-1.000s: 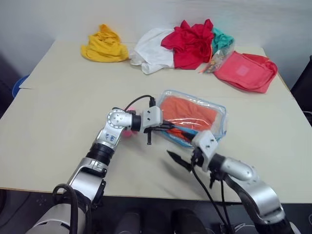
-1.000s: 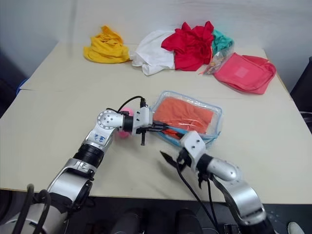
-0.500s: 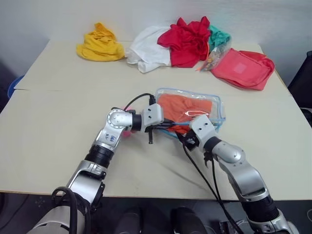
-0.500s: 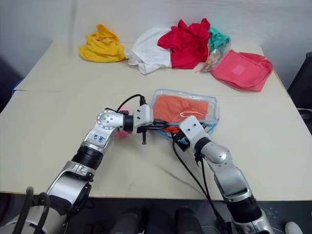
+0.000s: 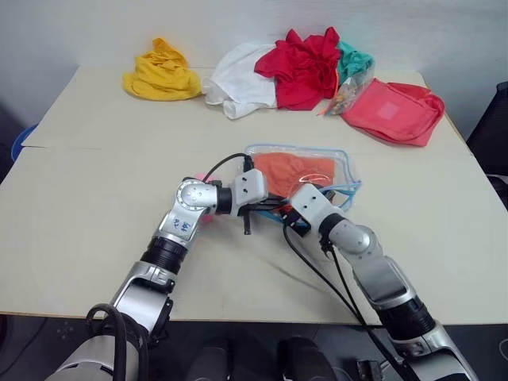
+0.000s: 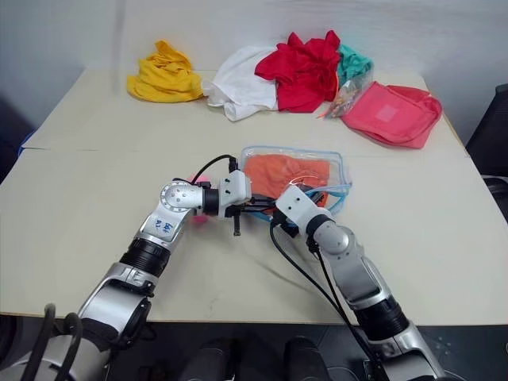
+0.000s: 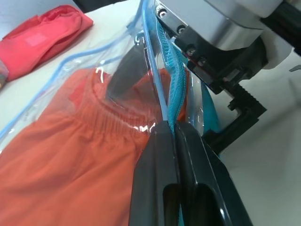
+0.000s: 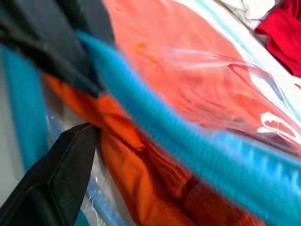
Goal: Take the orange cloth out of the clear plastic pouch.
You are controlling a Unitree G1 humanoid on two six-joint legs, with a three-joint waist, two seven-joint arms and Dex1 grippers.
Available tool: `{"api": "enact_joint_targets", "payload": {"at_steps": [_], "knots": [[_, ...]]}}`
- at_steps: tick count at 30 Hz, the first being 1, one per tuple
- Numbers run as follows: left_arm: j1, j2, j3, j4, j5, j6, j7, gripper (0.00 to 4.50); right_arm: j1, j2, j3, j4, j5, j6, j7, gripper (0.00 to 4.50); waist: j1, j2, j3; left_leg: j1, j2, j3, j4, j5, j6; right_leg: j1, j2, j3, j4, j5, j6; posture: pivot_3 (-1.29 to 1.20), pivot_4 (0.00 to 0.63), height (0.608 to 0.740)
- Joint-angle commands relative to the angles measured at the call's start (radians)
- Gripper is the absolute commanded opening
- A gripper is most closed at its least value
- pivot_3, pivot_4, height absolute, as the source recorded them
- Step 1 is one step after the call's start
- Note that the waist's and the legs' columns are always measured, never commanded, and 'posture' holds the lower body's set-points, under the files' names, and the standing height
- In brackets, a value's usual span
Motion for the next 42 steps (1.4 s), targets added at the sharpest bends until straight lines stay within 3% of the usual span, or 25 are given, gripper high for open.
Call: {"api": "enact_joint_targets", "payload": {"at_steps": [1, 3, 11, 14, 17, 22, 27, 32, 36, 42], "knots": [[-0.011, -0.008, 0.006, -0.01, -0.019, 0.0, 0.0, 0.0, -0.004, -0.011, 0.046, 0.061, -0.037, -0.009, 0.042, 4.11, 0.0, 0.0, 0.0, 0.0, 0.0, 0.0, 0.0, 0.0, 0.0, 0.0, 0.0, 0.0, 0.0, 0.0, 0.0, 0.0, 0.15, 0.74], [-0.012, -0.01, 0.008, -0.008, -0.021, 0.002, 0.001, 0.0, -0.007, -0.013, 0.046, 0.081, -0.036, 0.006, 0.065, 3.6, 0.0, 0.0, 0.0, 0.0, 0.0, 0.0, 0.0, 0.0, 0.0, 0.0, 0.0, 0.0, 0.0, 0.0, 0.0, 0.0, 0.15, 0.74], [-0.011, -0.011, 0.016, -0.011, -0.025, 0.015, 0.01, 0.0, -0.052, -0.046, 0.034, 0.144, -0.071, 0.003, 0.106, 0.82, 0.002, 0.0, 0.0, 0.001, 0.0, 0.0, 0.001, 0.0, 0.0, 0.001, 0.0, 0.0, 0.001, 0.0, 0.0, 0.0, 0.15, 0.74], [-0.009, -0.011, 0.022, -0.015, -0.029, 0.028, 0.02, 0.0, -0.054, -0.063, 0.016, 0.147, -0.076, -0.029, 0.103, 0.1, 0.004, 0.0, 0.0, 0.001, 0.0, 0.0, 0.002, 0.0, 0.0, 0.001, -0.001, 0.0, 0.001, 0.0, 0.0, 0.0, 0.15, 0.74], [-0.007, -0.015, 0.037, -0.025, -0.042, 0.068, 0.045, 0.0, -0.042, -0.082, -0.02, 0.081, -0.026, -0.042, 0.152, 0.07, 0.004, 0.0, 0.0, 0.0, 0.0, 0.0, 0.002, 0.0, 0.0, 0.001, -0.001, 0.0, 0.001, 0.0, 0.0, 0.0, 0.15, 0.74], [-0.021, -0.042, 0.078, -0.04, -0.07, 0.189, 0.128, 0.0, -0.017, -0.091, -0.143, -0.122, 0.23, 0.086, 0.35, 0.07, 0.004, 0.0, 0.0, -0.001, 0.0, 0.0, 0.001, 0.0, 0.0, 0.001, 0.0, 0.0, 0.0, 0.0, 0.0, 0.0, 0.15, 0.74], [-0.027, -0.069, 0.107, -0.069, -0.094, 0.296, 0.189, 0.0, 0.055, -0.259, -0.176, -0.252, 0.37, 0.114, 0.575, 0.07, 0.006, 0.0, 0.0, -0.001, 0.0, -0.001, 0.0, 0.0, 0.0, 0.0, 0.0, 0.0, 0.0, 0.0, 0.0, 0.0, 0.15, 0.74], [-0.029, -0.095, 0.12, -0.101, -0.106, 0.371, 0.25, 0.0, 0.149, -0.319, -0.28, -0.354, 0.584, 0.17, 0.695, 0.07, 0.007, 0.0, 0.0, -0.001, 0.0, -0.001, 0.001, 0.0, 0.0, 0.001, 0.0, -0.001, -0.001, 0.0, 0.0, 0.0, 0.15, 0.74], [-0.016, -0.095, 0.115, -0.129, -0.098, 0.401, 0.267, 0.0, 0.261, -0.377, -0.342, -0.431, 0.686, 0.174, 0.752, 0.07, 0.009, -0.001, 0.0, -0.002, 0.0, -0.001, 0.001, 0.0, 0.0, 0.001, 0.0, -0.001, -0.001, 0.0, 0.0, 0.0, 0.15, 0.74], [-0.002, -0.07, 0.117, -0.141, -0.09, 0.405, 0.276, 0.0, 0.404, -0.383, -0.597, -0.593, 1.096, 0.349, 0.68, 0.07, 0.011, -0.001, 0.0, -0.001, 0.0, -0.001, 0.001, 0.0, 0.0, 0.001, 0.0, -0.001, -0.001, 0.0, 0.0, 0.0, 0.15, 0.74]]}}
